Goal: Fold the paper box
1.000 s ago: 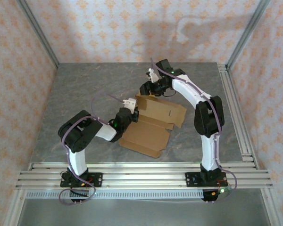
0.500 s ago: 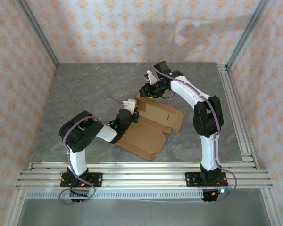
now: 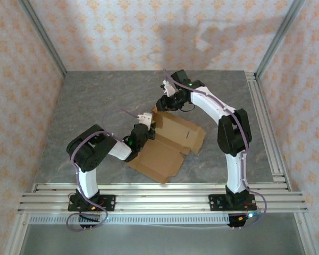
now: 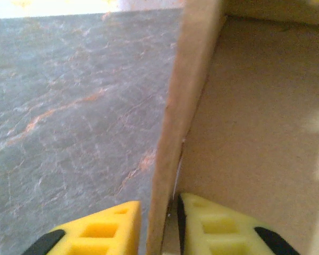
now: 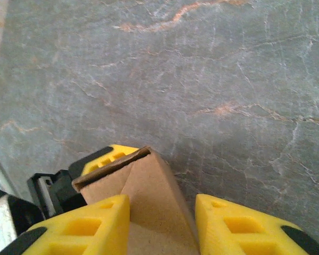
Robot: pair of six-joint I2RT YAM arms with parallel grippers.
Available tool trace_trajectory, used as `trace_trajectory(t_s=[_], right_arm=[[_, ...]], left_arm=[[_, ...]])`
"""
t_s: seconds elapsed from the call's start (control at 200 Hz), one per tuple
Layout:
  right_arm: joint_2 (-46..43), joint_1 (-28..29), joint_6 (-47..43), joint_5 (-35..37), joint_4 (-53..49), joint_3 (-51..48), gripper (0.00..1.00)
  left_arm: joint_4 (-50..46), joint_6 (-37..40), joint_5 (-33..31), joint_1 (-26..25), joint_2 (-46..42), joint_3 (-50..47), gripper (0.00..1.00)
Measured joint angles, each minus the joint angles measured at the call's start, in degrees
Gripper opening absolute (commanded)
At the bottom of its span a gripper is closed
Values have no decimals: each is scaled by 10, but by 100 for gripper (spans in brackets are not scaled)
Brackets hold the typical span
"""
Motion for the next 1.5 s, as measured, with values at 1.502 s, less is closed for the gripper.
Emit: trace_trajectory(t_s=[1.502], right_arm=[[-227, 85, -419, 325, 352, -358, 41]], left_arm=[[3, -1, 2, -6, 6, 0, 0]])
